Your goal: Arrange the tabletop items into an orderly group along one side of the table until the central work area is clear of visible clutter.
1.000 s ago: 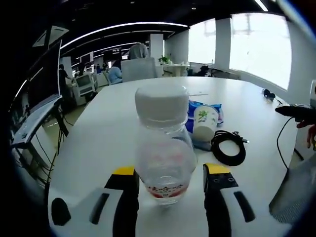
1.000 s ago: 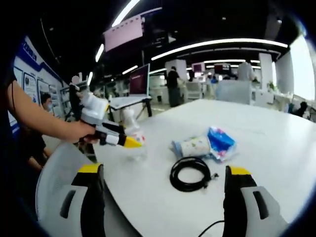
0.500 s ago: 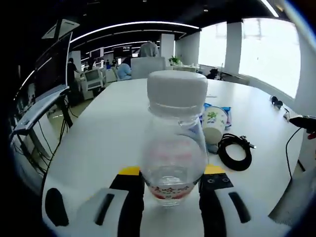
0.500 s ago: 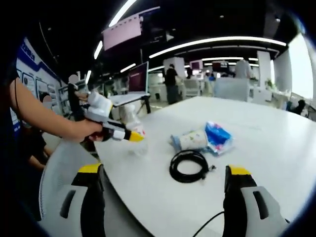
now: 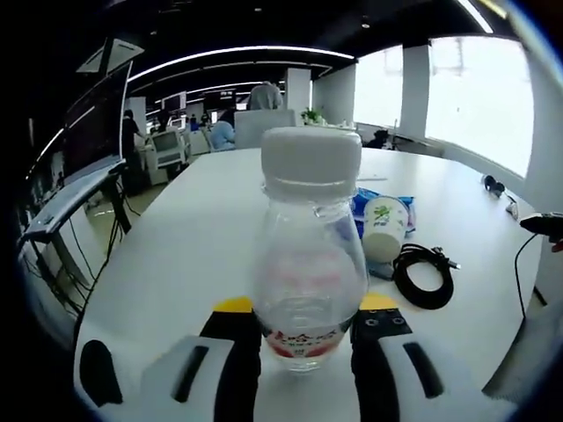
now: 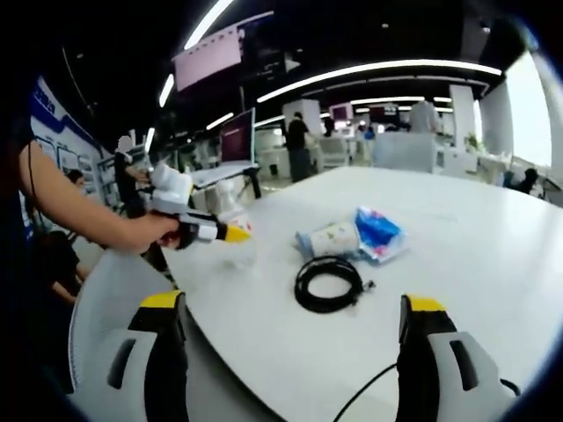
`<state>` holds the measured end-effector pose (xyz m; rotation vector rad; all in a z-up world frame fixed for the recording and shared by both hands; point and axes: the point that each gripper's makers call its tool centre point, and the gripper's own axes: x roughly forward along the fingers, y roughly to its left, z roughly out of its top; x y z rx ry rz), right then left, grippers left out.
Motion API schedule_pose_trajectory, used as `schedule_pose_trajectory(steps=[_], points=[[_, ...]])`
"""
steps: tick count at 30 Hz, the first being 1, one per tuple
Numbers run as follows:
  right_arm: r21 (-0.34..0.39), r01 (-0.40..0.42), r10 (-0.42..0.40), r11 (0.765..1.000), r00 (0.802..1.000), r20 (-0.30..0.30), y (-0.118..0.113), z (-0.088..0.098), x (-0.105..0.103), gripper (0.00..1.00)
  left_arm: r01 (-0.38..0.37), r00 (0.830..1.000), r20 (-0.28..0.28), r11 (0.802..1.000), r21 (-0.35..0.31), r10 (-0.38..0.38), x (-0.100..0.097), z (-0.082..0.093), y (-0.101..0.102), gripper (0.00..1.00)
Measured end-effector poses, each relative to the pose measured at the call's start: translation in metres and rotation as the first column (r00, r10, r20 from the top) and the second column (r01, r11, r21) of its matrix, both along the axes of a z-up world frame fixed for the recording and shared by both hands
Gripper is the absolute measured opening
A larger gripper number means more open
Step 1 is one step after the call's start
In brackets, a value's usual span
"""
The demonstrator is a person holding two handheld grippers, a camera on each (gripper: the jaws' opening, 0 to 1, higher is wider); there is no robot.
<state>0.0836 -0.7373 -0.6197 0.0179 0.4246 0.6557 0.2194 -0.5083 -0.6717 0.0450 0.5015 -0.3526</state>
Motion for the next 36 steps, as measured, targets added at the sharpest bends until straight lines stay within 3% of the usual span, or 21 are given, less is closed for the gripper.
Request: schedule_pose_trajectory(steps=[26,36], points=[[-0.006,-0.042,0.042,0.999,0.999,-0.002,0.008,0.007,0.017,0.99,-0.069,0.997,0.035,0.997,-0.023,0.069,0.055,0.037,0.032,0.38],[-0.015,-0.05,0.05,0.999,0.999,-0.019,0.012,0.004,0.023,0.99,-0.091,0.995,0.039,0.995,-0.032,0.092,0.075,0.042,0.043,0.39]])
